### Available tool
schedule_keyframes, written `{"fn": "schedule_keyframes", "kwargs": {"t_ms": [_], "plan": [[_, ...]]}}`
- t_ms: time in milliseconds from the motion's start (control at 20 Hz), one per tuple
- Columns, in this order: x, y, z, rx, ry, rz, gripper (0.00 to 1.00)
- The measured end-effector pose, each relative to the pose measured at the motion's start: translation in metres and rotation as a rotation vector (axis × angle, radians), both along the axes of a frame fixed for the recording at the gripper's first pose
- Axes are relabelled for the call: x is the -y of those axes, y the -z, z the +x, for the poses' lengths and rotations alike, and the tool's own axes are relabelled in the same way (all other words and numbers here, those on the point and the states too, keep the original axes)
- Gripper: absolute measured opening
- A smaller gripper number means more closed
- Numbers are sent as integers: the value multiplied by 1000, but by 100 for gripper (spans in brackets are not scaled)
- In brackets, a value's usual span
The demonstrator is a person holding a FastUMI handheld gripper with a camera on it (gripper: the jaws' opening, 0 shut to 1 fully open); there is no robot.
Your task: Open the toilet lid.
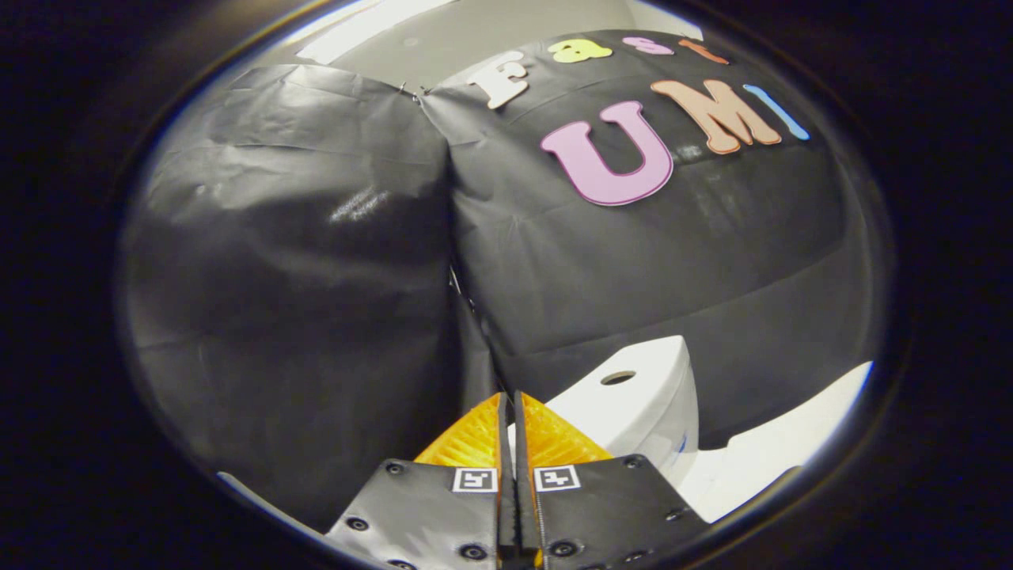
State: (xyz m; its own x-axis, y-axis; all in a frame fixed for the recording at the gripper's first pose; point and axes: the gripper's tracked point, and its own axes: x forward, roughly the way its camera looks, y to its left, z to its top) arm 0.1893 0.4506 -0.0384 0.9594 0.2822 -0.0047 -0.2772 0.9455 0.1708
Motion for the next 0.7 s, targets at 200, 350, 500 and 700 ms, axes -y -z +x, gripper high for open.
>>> {"fn": "schedule_keyframes", "kwargs": {"t_ms": [200, 350, 500, 700], "plan": [[2, 7, -2, -13, 10, -14, 3], [15, 9, -6, -20, 37, -31, 3], [39, 7, -10, -24, 74, -75, 3], [97, -3, -19, -32, 150, -133, 4]]}}
